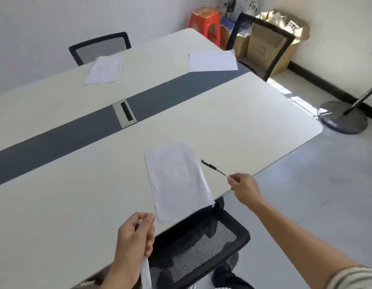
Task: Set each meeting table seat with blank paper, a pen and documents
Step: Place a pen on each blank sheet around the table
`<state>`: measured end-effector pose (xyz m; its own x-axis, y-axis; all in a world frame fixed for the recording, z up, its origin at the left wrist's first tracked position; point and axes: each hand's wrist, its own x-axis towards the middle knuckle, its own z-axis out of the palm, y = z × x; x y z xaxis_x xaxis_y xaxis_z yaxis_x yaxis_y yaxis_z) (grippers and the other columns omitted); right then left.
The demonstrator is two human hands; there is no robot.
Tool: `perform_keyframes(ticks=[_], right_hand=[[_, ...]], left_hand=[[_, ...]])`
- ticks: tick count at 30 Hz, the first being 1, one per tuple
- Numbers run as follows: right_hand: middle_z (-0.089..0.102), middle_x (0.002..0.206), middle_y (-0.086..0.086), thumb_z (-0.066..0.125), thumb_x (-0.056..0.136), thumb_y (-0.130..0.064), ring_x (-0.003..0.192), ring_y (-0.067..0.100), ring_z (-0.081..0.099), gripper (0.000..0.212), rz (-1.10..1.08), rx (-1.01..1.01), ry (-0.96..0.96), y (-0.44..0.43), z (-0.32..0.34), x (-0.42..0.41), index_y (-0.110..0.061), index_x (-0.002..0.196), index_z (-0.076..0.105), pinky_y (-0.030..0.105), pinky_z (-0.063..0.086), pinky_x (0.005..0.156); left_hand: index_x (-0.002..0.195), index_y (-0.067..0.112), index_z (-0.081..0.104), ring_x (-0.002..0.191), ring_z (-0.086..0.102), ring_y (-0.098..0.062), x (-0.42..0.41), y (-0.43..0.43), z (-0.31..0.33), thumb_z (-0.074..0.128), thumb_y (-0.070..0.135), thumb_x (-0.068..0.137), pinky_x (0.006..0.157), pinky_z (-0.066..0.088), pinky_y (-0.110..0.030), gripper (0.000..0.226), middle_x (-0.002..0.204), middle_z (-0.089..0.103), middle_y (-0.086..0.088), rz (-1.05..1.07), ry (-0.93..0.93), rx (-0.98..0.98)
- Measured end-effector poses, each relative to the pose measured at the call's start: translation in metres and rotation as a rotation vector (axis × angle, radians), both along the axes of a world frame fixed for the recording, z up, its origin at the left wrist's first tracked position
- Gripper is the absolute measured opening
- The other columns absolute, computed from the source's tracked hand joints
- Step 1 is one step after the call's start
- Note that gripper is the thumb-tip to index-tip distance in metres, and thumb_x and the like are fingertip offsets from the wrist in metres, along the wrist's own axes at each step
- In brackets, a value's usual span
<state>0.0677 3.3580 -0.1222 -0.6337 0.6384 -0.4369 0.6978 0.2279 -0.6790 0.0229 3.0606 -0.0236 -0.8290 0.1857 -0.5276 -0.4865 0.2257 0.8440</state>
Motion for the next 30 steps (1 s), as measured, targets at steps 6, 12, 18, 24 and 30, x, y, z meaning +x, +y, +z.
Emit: perform_keyframes(ticks=[6, 12, 18, 24, 30], right_hand=[[0.065, 0.124, 0.005, 0.047, 0.093, -0.026, 0.109, 0.028, 0.062, 0.033, 0.158, 0.136, -0.175, 0.020, -0.037, -0.060, -0.021, 0.121, 0.065, 0.033, 0.048, 0.081], [0.062, 0.128, 0.006, 0.049, 0.092, -0.026, 0.115, 0.029, 0.059, 0.035, 0.253, 0.191, -0.327, 0.024, -0.047, -0.060, -0.021, 0.124, 0.060, 0.035, 0.045, 0.091], [0.065, 0.121, -0.003, 0.059, 0.091, -0.038, 0.109, 0.019, 0.060, 0.036, 0.275, 0.158, -0.235, 0.020, -0.013, -0.035, -0.022, 0.123, 0.061, 0.033, 0.049, 0.086], [0.074, 0.085, -0.004, 0.062, 0.091, -0.039, 0.080, 0.012, 0.070, 0.016, 0.285, -0.183, 0.025, -0.020, 0.063, 0.031, -0.026, 0.097, 0.069, 0.035, 0.056, 0.072], [0.072, 0.094, 0.004, 0.064, 0.094, -0.030, 0.079, 0.016, 0.070, 0.026, 0.206, -0.652, 0.148, -0.025, 0.112, 0.088, -0.016, 0.116, 0.064, 0.023, 0.051, 0.058]], left_hand=[[0.079, 0.002, 0.059, 0.039, 0.033, -0.015, 0.024, 0.000, 0.009, 0.061, 0.011, 0.090, 0.038, 0.025, -0.019, 0.014, 0.051, 0.044, -0.007, 0.253, 0.006, -0.027], [0.092, 0.001, 0.059, 0.038, 0.035, -0.012, 0.028, -0.016, 0.010, 0.047, 0.002, 0.096, 0.036, 0.026, -0.018, 0.013, 0.051, 0.042, -0.003, 0.438, 0.020, 0.010], [0.091, 0.006, 0.056, 0.043, 0.037, -0.012, 0.001, 0.014, 0.013, 0.045, 0.011, 0.100, 0.036, 0.029, -0.021, 0.015, 0.061, 0.040, -0.005, 0.359, 0.039, 0.150], [0.086, 0.012, 0.050, 0.050, 0.043, -0.016, -0.023, 0.083, 0.010, 0.041, 0.014, 0.102, 0.044, 0.039, -0.025, 0.019, 0.064, 0.044, -0.006, 0.274, -0.087, 0.322], [0.088, 0.014, 0.047, 0.054, 0.050, -0.018, 0.000, 0.165, 0.018, 0.041, 0.015, 0.102, 0.060, 0.045, -0.031, 0.015, 0.069, 0.049, -0.005, 0.160, -0.146, 0.373]])
